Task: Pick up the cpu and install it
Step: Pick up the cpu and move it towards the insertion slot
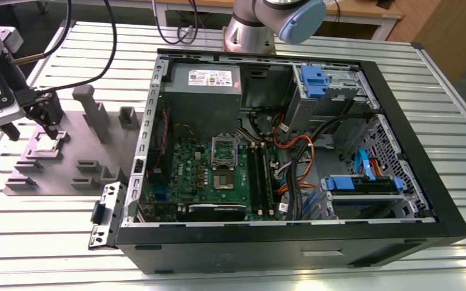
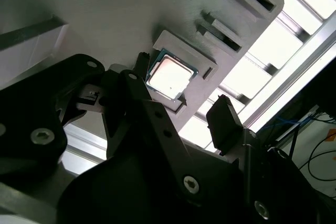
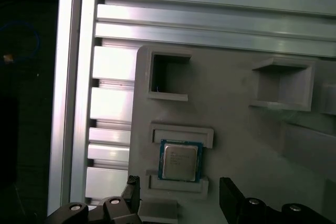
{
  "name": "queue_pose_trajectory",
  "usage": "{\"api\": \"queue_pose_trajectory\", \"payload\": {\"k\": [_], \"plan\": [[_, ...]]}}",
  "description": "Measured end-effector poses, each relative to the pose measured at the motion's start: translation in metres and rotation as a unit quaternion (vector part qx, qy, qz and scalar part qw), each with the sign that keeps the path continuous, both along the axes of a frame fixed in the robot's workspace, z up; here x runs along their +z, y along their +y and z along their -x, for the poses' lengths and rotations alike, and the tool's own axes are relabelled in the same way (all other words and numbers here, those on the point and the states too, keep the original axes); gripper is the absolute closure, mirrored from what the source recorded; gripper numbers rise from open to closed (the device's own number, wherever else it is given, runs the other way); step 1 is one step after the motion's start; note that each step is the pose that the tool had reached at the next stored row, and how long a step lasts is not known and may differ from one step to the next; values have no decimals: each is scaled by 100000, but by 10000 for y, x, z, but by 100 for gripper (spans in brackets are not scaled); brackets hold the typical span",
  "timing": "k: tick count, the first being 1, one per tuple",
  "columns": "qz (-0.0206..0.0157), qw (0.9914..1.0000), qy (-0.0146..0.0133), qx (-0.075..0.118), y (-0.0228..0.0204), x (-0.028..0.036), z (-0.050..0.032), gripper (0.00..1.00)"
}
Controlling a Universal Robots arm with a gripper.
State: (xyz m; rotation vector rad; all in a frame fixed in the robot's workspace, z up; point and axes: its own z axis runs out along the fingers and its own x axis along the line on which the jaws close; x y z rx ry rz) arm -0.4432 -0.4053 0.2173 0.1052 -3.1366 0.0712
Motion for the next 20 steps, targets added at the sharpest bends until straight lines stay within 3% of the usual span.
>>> {"api": "queue_pose_trajectory", "payload": {"k": [10,20], "plan": [[297,100000,-8,-2,0,-2,0,29],[296,100000,-10,-2,0,-3,0,29]]}}
